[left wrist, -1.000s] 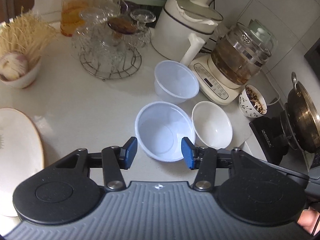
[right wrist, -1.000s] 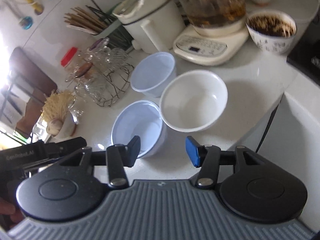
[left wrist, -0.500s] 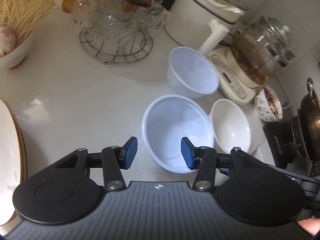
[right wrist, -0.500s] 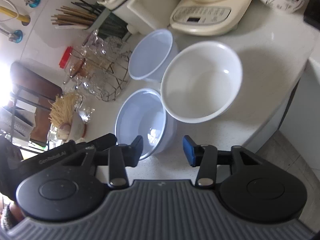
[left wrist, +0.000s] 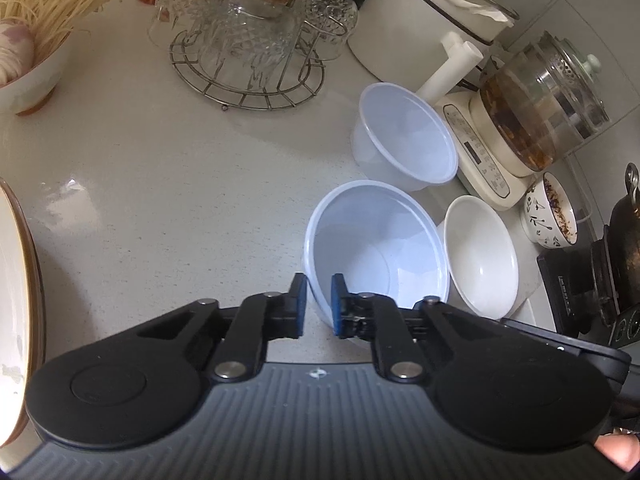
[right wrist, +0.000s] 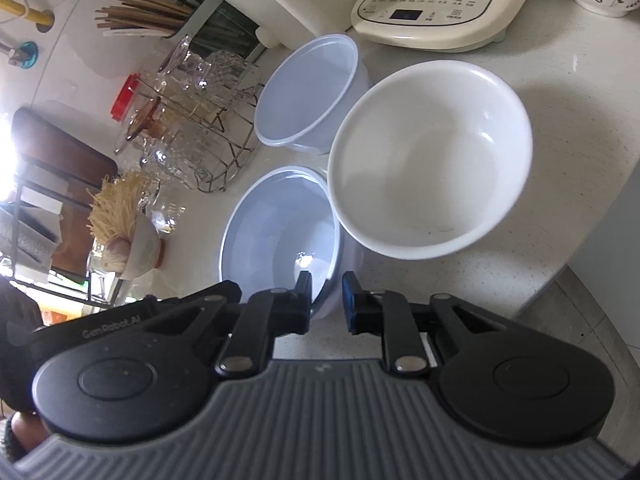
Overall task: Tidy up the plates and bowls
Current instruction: 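Lift the plastic bowl with both grippers and carry it toward the kettle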
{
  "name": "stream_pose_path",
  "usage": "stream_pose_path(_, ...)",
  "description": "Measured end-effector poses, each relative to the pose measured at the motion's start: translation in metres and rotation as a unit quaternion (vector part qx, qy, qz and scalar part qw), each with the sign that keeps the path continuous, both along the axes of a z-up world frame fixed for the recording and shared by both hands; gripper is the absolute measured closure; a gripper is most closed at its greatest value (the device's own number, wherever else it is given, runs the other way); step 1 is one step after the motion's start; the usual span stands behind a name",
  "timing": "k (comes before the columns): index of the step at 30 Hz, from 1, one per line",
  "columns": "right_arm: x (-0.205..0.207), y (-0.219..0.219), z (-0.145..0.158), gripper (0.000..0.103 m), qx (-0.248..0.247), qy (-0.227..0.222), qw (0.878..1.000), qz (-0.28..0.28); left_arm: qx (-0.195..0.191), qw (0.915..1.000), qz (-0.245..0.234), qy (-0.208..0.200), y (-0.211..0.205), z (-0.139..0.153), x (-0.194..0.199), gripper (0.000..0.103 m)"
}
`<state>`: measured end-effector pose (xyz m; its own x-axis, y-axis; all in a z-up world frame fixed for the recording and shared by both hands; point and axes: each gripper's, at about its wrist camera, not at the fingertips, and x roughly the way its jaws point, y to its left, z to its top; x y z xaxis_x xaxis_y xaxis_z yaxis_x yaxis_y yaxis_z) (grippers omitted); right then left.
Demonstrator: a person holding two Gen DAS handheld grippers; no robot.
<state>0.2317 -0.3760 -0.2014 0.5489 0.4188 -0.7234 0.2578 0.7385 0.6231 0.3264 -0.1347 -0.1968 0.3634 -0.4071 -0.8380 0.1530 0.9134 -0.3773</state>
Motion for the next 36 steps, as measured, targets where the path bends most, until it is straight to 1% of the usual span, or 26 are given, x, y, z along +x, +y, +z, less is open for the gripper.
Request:
stream_pose_path(5, 0.001, 0.002, 0.002, 0.086, -0.009, 0.003, 1.000, 0.013, -0.004, 1.0000, 0.001, -0.002, 0.002, 0.003, -0.001, 0.091)
stream_pose_path(9, 0.000, 0.006, 0.009, 0.086, -0.016, -0.006, 0.999, 0.027, 0.000, 1.0000, 0.003, -0.008, 0.006, 0.012, -0.008, 0.091)
stream_pose_path(15, 0.004, 0.024, 0.027, 0.086, -0.025, -0.046, 0.996, 0.068, -0.003, 0.9990, 0.041, -0.018, 0.029, 0.031, -0.022, 0.091)
stream_pose_path(19, 0.009, 0.039, 0.030, 0.086, -0.030, -0.059, 0.993, 0.103, 0.001, 0.9978, 0.062, -0.024, 0.045, 0.038, -0.032, 0.091)
stream_pose_path(23, 0.018, 0.051, 0.026, 0.086, -0.024, -0.051, 0.990, 0.127, 0.003, 0.9965, 0.082, -0.017, 0.059, 0.036, -0.038, 0.091)
stream_pose_path(29, 0.026, 0.067, 0.021, 0.086, -0.033, -0.041, 0.986, 0.155, 0.009, 0.9946, 0.103, -0.004, 0.075, 0.027, -0.039, 0.090)
stream_pose_path(36, 0.032, 0.071, 0.013, 0.086, -0.046, -0.024, 0.985, 0.166, 0.013, 0.9949, 0.100, 0.001, 0.073, 0.019, -0.036, 0.090)
